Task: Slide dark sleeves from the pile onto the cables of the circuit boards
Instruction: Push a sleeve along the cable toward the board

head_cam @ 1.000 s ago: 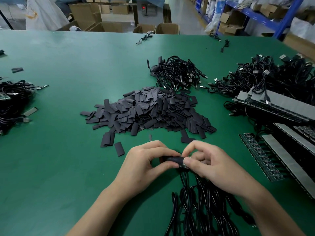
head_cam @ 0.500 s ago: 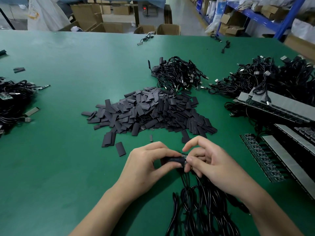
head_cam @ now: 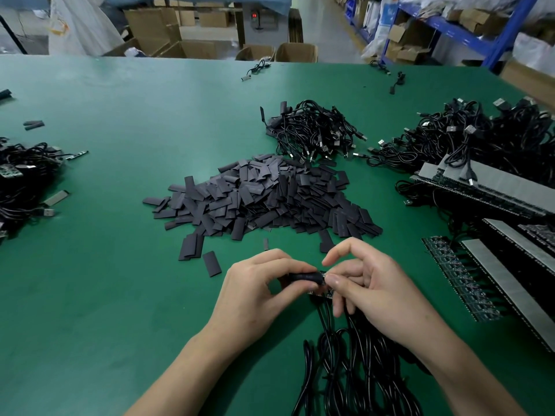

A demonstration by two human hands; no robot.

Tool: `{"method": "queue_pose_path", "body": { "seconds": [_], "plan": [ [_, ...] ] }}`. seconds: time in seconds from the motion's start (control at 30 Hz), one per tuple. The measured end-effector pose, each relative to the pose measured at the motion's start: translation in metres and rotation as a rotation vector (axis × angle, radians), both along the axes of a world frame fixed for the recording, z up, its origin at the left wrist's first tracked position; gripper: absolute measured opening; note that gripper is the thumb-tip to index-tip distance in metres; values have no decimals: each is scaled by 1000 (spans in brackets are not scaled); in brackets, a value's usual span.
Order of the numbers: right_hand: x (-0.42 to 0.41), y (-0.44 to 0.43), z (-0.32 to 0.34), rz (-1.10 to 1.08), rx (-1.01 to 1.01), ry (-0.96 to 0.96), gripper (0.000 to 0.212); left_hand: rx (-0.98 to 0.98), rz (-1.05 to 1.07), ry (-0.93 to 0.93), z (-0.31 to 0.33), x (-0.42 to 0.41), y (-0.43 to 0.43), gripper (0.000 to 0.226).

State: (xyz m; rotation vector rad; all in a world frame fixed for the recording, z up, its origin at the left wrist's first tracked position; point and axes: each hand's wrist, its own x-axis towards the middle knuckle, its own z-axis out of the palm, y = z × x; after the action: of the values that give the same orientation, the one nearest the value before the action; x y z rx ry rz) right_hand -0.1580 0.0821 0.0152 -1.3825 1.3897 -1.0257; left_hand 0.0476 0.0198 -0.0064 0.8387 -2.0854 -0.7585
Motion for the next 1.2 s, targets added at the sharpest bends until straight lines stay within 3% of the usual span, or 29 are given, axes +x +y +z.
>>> {"method": "queue_pose_path", "body": {
  "seconds": [0.3,0.43,0.53,0.67,0.87,1.2],
  "plan": [
    [2,1,5,2,41,-57,23,1,13,17,1,-3,1,18],
    [-1,3,9,-44,7,66,11,-37,67,69,6,-1,-2,17],
    [-1,3,11,-29,4,133,19,-57,54,64,9,0,-2,21],
    [2,4,12,-2,5,78,25,-84,130,95,11,0,-1,31],
    [4,2,8,-52,-20,0,21,-27,268,212,9,2,-4,19],
    [6,2,5,-91,-26,-33,23,136,214,286,6,-4,0,16]
  ]
}}
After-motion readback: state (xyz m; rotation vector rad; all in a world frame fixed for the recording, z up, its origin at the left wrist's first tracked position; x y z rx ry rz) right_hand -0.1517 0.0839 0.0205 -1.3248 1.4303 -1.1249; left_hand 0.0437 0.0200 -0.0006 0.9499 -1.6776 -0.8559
